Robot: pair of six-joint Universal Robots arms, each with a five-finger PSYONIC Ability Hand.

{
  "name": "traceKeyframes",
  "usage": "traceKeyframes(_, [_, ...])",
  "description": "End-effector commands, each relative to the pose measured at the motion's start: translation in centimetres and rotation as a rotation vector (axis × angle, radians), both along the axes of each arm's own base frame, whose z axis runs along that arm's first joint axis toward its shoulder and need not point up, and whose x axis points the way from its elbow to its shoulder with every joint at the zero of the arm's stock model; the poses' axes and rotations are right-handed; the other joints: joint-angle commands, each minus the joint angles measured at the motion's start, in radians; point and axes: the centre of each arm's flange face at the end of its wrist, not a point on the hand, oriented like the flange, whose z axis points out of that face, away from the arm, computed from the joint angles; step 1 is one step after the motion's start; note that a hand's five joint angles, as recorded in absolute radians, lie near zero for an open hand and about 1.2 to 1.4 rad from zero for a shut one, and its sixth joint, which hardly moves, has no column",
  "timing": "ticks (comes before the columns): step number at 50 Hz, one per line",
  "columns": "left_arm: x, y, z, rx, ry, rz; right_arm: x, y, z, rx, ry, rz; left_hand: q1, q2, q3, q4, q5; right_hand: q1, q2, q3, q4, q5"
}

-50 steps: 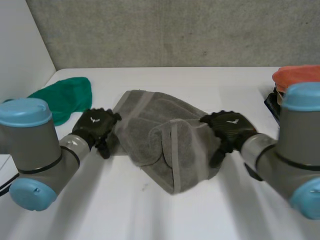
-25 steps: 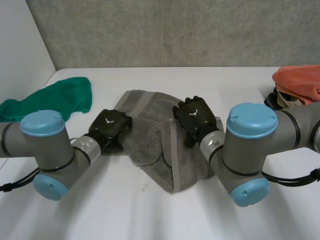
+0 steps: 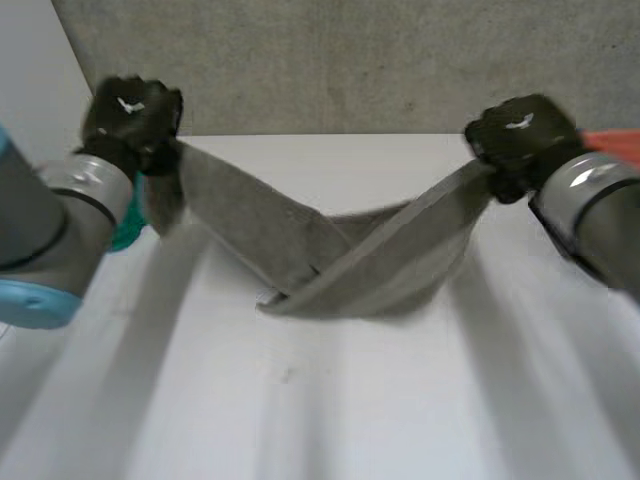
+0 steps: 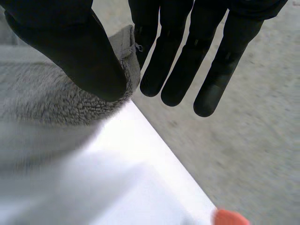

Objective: Fold the laundry.

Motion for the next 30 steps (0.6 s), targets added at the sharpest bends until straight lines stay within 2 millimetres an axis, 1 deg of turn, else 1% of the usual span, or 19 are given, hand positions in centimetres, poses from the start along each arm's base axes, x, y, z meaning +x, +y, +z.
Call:
traceKeyframes(1, [0.6,2.6,0.3,0.053,-0.011,-0.051,-3.0,0.7,0.2,0.059,0.194,-0.015,0.257,0.202,0.211,0.201,0.248,0.277,0.222,0.216,0.203,0.239])
traceKeyframes(4, [1.0,3.1,-0.6,0.097,-0.026,-0.041,-4.7,1.6,-1.5,0.178,0.332,-0.015,0.257,0.202,0.211,0.201,0.248,0.277,0.222,0.216,0.203,0.239])
traceKeyframes(8, [1.1,2.7,-2.8,0.163,-0.046,-0.032,-5.4,1.7,-2.7,0.234,0.405,-0.003,0.257,0.202,0.211,0.201,0.248,0.277,0.222,0.216,0.203,0.239])
traceKeyframes(9, [1.0,2.4,-3.6,0.181,-0.053,-0.03,-5.2,1.1,-3.2,0.225,0.403,-0.002,0.257,0.202,0.211,0.201,0.248,0.277,0.222,0.216,0.203,0.239])
traceKeyframes(10, [0.9,1.7,-5.1,0.214,-0.076,-0.027,-5.1,0.6,-3.6,0.22,0.4,-0.006,0.257,0.202,0.211,0.201,0.248,0.277,0.222,0.216,0.203,0.239])
traceKeyframes(11, [0.8,1.6,-5.3,0.218,-0.08,-0.027,-5.0,0.0,-4.2,0.216,0.395,-0.008,0.257,0.202,0.211,0.201,0.248,0.277,0.222,0.216,0.203,0.239])
traceKeyframes(12, [0.5,0.7,-5.9,0.21,-0.106,-0.028,-4.8,-1.3,-5.0,0.191,0.384,-0.022,0.257,0.202,0.211,0.201,0.248,0.277,0.222,0.216,0.203,0.239])
traceKeyframes(13, [0.5,0.6,-5.9,0.209,-0.109,-0.03,-4.7,-2.3,-5.4,0.168,0.375,-0.033,0.257,0.202,0.211,0.201,0.248,0.277,0.222,0.216,0.203,0.239])
traceKeyframes(14, [0.2,-0.2,-5.9,0.192,-0.122,-0.032,-4.6,-2.9,-5.6,0.147,0.368,-0.043,0.257,0.202,0.211,0.201,0.248,0.277,0.222,0.216,0.203,0.239])
traceKeyframes(15, [-0.2,-0.7,-5.8,0.173,-0.13,-0.037,-4.5,-4.4,-6.0,0.104,0.349,-0.075,0.257,0.202,0.211,0.201,0.248,0.277,0.222,0.216,0.203,0.239])
traceKeyframes(18, [-1.4,-2.6,-4.3,0.077,-0.112,-0.045,-4.5,-7.1,-5.7,0.004,0.303,-0.15,0.257,0.202,0.211,0.201,0.248,0.277,0.222,0.216,0.203,0.239])
traceKeyframes(19, [-2.3,-4.1,-2.1,-0.031,-0.078,-0.047,-4.3,-9.0,-4.4,-0.101,0.26,-0.213,0.257,0.202,0.211,0.201,0.248,0.277,0.222,0.216,0.203,0.239])
traceKeyframes(21, [-3.3,-5.1,0.1,-0.129,-0.048,-0.051,-3.6,-10.4,-2.4,-0.226,0.2,-0.257,0.257,0.202,0.211,0.201,0.248,0.277,0.222,0.216,0.203,0.239])
traceKeyframes(22, [-3.8,-5.6,1.9,-0.2,-0.023,-0.05,-2.3,-11.2,0.1,-0.363,0.121,-0.279,0.257,0.202,0.211,0.201,0.248,0.277,0.222,0.216,0.203,0.239])
traceKeyframes(23, [-4.2,-6.3,4.5,-0.307,0.015,-0.034,-1.7,-11.3,1.6,-0.436,0.076,-0.286,0.257,0.202,0.211,0.201,0.248,0.277,0.222,0.216,0.203,0.239])
traceKeyframes(25, [-4.1,-6.9,7.9,-0.436,0.075,0.0,-0.5,-11.2,4.9,-0.6,-0.032,-0.286,0.257,0.202,0.211,0.201,0.248,0.277,0.222,0.216,0.203,0.239])
traceKeyframes(26, [-4.0,-6.9,10.5,-0.544,0.126,0.027,0.2,-10.8,7.5,-0.73,-0.124,-0.281,0.257,0.202,0.211,0.201,0.248,0.277,0.222,0.216,0.203,0.239])
traceKeyframes(29, [-4.5,-6.3,12.5,-0.635,0.174,0.031,0.6,-9.3,11.5,-0.926,-0.242,-0.269,0.257,0.202,0.211,0.201,0.248,0.277,0.222,0.216,0.203,0.239])
traceKeyframes(30, [-4.6,-6.1,12.6,-0.643,0.178,0.028,0.6,-9.1,11.9,-0.949,-0.251,-0.268,0.257,0.202,0.211,0.201,0.248,0.277,0.222,0.216,0.203,0.239])
